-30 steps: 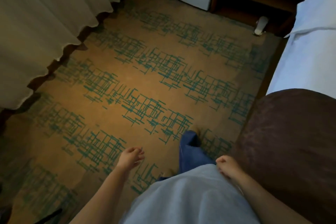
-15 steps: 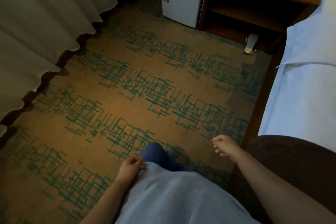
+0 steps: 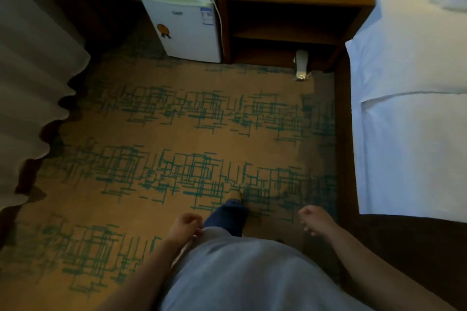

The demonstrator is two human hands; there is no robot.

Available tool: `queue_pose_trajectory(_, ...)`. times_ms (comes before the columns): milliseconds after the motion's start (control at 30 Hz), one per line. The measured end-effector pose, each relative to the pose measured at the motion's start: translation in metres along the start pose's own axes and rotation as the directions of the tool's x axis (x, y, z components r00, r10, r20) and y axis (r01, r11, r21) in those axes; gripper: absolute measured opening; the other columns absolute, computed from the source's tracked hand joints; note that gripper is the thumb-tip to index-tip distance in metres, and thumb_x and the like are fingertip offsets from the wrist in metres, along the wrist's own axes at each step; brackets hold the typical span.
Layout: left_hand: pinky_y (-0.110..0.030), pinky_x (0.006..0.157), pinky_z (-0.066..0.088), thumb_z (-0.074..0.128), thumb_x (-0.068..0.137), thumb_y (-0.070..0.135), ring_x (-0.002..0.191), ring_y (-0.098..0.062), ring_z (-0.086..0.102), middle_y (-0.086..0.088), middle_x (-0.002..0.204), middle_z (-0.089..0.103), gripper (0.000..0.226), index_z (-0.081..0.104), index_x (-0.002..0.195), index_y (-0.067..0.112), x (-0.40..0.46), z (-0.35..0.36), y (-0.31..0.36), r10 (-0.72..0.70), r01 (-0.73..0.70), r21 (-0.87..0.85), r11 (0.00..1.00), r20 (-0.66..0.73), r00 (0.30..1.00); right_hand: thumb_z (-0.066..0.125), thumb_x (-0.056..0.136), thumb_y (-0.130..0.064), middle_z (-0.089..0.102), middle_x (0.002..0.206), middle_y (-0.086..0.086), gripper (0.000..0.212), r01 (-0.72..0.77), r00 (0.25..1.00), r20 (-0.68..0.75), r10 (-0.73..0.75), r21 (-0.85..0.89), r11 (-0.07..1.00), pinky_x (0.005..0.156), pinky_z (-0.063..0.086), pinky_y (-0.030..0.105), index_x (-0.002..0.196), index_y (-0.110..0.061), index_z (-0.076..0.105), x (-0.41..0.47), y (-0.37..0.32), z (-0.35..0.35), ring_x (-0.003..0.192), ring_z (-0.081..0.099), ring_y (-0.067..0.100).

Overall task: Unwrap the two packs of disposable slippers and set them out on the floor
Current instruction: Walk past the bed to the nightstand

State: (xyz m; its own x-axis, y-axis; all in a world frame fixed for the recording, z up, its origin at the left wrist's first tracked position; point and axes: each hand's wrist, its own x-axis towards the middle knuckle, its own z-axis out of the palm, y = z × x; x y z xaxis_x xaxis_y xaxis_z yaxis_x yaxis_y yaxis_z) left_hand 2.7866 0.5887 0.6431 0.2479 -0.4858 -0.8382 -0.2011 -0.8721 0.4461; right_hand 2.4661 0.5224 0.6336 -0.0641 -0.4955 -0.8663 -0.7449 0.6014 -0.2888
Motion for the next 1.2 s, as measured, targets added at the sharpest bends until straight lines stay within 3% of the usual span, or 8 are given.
queue_pose_trajectory(133,-0.021,0.056,0.037,0.043,0.092,0.007,0.061,-0.013,0.054,-0.002,0.072,0.057,0.025,0.054,0.073,0.018,0.042,-0.032,0.065,-0.027,0.017,0.148,0.989,0.065,0.997,0.043,0.093,-0.015,0.058,0.083,0.006,0.022,-0.036,0.999,-0.031,0.037,0.047,0.998,0.070,0.042,0.031,0.074,-0.020,0.053,0.011,-0.023,0.000,0.079,0.055,0.022)
queue_pose_trajectory(300,-0.023,0.055,0.035,0.045,0.092,0.012,0.061,-0.015,0.054,-0.006,0.074,0.058,0.016,0.058,0.082,0.012,0.089,-0.048,0.139,0.005,-0.009,0.097,0.995,0.043,0.999,0.045,0.092,-0.017,0.061,0.098,0.005,0.015,-0.065,0.993,-0.096,0.072,0.074,0.995,0.075,0.038,0.028,0.083,-0.020,0.057,0.027,-0.042,-0.014,0.088,0.054,0.019)
queue_pose_trajectory(467,-0.025,0.058,0.041,0.044,0.094,0.012,0.066,-0.016,0.058,-0.005,0.076,0.060,0.015,0.059,0.092,0.010,0.123,-0.031,0.200,0.030,-0.030,-0.016,0.999,0.014,0.999,0.046,0.093,-0.020,0.058,0.101,0.006,0.011,-0.106,0.993,-0.043,0.112,0.124,0.987,0.078,0.035,0.025,0.092,-0.020,0.057,0.056,-0.054,-0.049,0.089,0.049,0.016)
queue_pose_trajectory(633,-0.024,0.057,0.039,0.042,0.094,0.010,0.065,-0.015,0.058,-0.005,0.075,0.060,0.020,0.059,0.084,0.013,0.144,0.001,0.244,0.011,-0.012,-0.091,0.996,-0.021,1.000,0.044,0.094,-0.020,0.061,0.104,0.009,0.015,-0.102,0.994,-0.017,0.105,0.132,0.986,0.074,0.035,0.026,0.085,-0.021,0.055,0.099,-0.067,-0.096,0.086,0.050,0.016)
queue_pose_trajectory(767,-0.021,0.052,0.043,0.043,0.094,0.009,0.060,-0.013,0.060,-0.003,0.074,0.060,0.015,0.058,0.090,0.008,0.159,0.040,0.275,-0.030,0.029,-0.058,0.998,-0.003,1.000,0.046,0.092,-0.017,0.059,0.094,0.006,0.013,-0.107,0.994,-0.014,0.111,0.172,0.979,0.072,0.038,0.027,0.087,-0.017,0.058,0.136,-0.080,-0.158,0.084,0.053,0.018)
queue_pose_trajectory(867,-0.022,0.049,0.042,0.048,0.091,0.008,0.062,-0.017,0.056,-0.006,0.071,0.059,0.014,0.061,0.087,0.008,0.170,0.062,0.299,-0.051,0.052,-0.020,0.998,0.033,0.998,0.043,0.094,-0.017,0.058,0.090,0.009,0.023,-0.168,0.986,0.042,0.162,0.206,0.964,0.067,0.042,0.031,0.101,-0.005,0.061,0.164,-0.092,-0.204,0.077,0.054,0.021)
queue_pose_trajectory(967,-0.025,0.057,0.043,0.049,0.090,0.009,0.065,-0.016,0.059,-0.004,0.075,0.062,0.018,0.060,0.079,0.016,0.176,0.074,0.320,-0.064,0.063,0.042,0.997,0.020,0.998,0.044,0.093,-0.019,0.060,0.090,0.010,0.024,-0.185,0.983,0.058,0.177,0.233,0.955,0.070,0.046,0.033,0.107,-0.008,0.060,0.185,-0.110,-0.245,0.078,0.057,0.022)
queue_pose_trajectory(1200,-0.025,0.062,0.045,0.045,0.092,0.007,0.068,-0.017,0.060,-0.005,0.077,0.064,0.017,0.059,0.102,0.006,0.203,0.073,0.356,-0.054,0.046,0.160,0.986,0.043,0.998,0.045,0.094,-0.016,0.057,0.086,0.004,0.020,-0.202,0.979,0.069,0.190,0.404,0.892,0.071,0.046,0.032,0.109,-0.012,0.057,0.225,-0.160,-0.307,0.081,0.057,0.020)
